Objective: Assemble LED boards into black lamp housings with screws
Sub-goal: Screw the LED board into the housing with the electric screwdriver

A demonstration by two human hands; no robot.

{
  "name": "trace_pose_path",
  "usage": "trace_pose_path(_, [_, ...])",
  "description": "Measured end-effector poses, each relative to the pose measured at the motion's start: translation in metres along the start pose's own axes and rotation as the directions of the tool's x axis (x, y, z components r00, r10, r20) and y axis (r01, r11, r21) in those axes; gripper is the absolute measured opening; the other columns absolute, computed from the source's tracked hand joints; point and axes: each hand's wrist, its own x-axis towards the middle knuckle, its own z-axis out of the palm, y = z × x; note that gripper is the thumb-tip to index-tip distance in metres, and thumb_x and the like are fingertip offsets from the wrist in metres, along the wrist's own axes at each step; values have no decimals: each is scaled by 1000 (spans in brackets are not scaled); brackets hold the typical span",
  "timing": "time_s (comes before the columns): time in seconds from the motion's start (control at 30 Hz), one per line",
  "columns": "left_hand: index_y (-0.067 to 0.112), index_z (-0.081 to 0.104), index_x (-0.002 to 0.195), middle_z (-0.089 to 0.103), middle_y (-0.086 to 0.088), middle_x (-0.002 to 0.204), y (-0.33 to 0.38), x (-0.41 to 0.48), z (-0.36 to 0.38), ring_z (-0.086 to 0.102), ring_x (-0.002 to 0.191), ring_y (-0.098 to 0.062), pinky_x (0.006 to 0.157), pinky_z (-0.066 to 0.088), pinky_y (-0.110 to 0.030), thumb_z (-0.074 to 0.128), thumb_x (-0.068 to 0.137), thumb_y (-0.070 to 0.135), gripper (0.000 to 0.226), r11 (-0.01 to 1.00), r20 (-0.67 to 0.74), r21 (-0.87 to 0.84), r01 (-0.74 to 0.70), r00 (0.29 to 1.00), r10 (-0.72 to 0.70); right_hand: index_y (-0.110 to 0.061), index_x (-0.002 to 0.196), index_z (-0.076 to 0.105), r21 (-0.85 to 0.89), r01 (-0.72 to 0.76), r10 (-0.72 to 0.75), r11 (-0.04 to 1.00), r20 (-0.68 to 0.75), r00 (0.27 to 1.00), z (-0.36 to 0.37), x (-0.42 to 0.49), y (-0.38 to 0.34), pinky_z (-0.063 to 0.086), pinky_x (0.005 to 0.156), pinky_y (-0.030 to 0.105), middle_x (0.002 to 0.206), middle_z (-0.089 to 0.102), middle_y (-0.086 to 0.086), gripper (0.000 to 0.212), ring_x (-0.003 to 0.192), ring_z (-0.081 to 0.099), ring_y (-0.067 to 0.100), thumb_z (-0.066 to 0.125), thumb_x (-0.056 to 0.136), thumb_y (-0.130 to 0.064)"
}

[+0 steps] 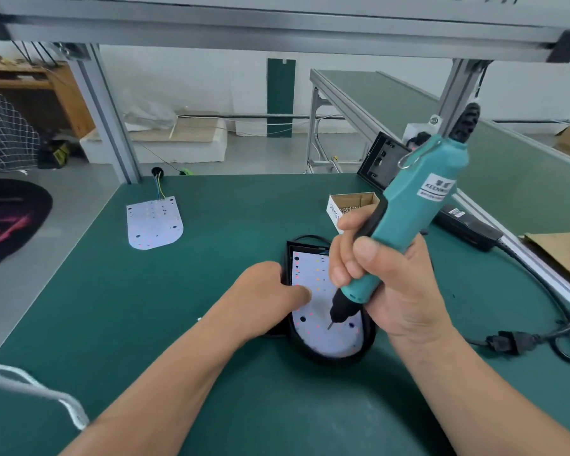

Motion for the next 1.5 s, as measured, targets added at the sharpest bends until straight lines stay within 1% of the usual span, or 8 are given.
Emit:
trace_pose_path(0.33, [24, 53, 84, 52, 6, 76, 7, -5, -6, 45, 65, -15, 64, 37, -33, 59, 71, 75, 53, 998, -46, 61, -10, 999, 13, -16, 97, 66, 301, 0, 112, 954, -354, 928, -20, 13, -6, 49, 58, 22, 69, 44, -5, 15, 60, 52, 11, 63, 100, -30])
trace_pose_path(0.4, [25, 50, 86, 48, 3, 73, 15, -6, -12, 36, 59, -17, 57, 31, -32, 54, 82, 71, 46, 985, -109, -170, 32, 993, -51, -15, 96, 63, 360, 11, 167, 933, -459, 873, -25, 17, -7, 48, 56, 20, 69, 44, -6, 20, 60, 51, 9, 64, 99, -35])
trace_pose_path(0.5, [6, 57, 107, 58, -8, 78, 15, 2, -28, 38, 55, -14, 47, 34, -25, 52, 103, 14, 10, 477, 1, -871, 119, 971, -240, -15, 94, 59, 394, 46, 191, 918, -541, 819, -30, 21, -6, 46, 54, 20, 68, 43, -5, 20, 59, 49, 10, 65, 99, -33])
trace_pose_path(0.57, [-11, 51, 126, 58, -19, 103, 13, 3, -37, 51, 70, -18, 59, 46, -23, 39, 101, -9, 28, 111, 93, -986, 126, 959, -268, -15, 94, 58, 394, 63, 186, 917, -560, 807, -33, 21, -5, 47, 54, 21, 69, 43, -5, 19, 59, 49, 10, 64, 101, -31])
trace_pose_path(0.63, [-17, 48, 132, 55, -26, 119, 9, 4, -38, 58, 80, -22, 67, 53, -24, 32, 101, -16, 35, 11, 109, -993, 117, 952, -287, -14, 93, 59, 392, 69, 180, 917, -562, 808, -34, 21, -4, 47, 54, 22, 69, 43, -4, 18, 59, 49, 11, 64, 101, -29])
trace_pose_path(0.9, [-2, 60, 103, 78, -15, 97, 12, 1, -30, 53, 50, -5, 39, 40, -14, 49, 109, 1, 12, 145, 39, -987, 76, 969, -243, -13, 92, 61, 388, 72, 172, 919, -559, 811, -36, 20, -2, 47, 55, 23, 69, 43, -3, 16, 60, 49, 13, 65, 100, -26])
trace_pose_path(1.07, [13, 65, 90, 59, 3, 72, 20, -8, -33, 30, 39, -3, 35, 21, -14, 66, 96, 36, 23, 294, 51, -954, 62, 998, -45, -13, 94, 62, 377, 55, 174, 925, -546, 819, -36, 19, -1, 47, 56, 23, 70, 44, -2, 15, 61, 49, 13, 66, 100, -26])
trace_pose_path(1.5, [11, 62, 118, 81, -9, 107, 34, -37, -17, 35, 47, -11, 48, 34, -17, 58, 97, 19, 23, 819, 174, -555, -144, 943, 283, -14, 95, 58, 459, 183, 83, 869, -501, 861, -32, 19, -14, 47, 59, 22, 72, 44, -4, 16, 63, 49, 11, 63, 101, -28])
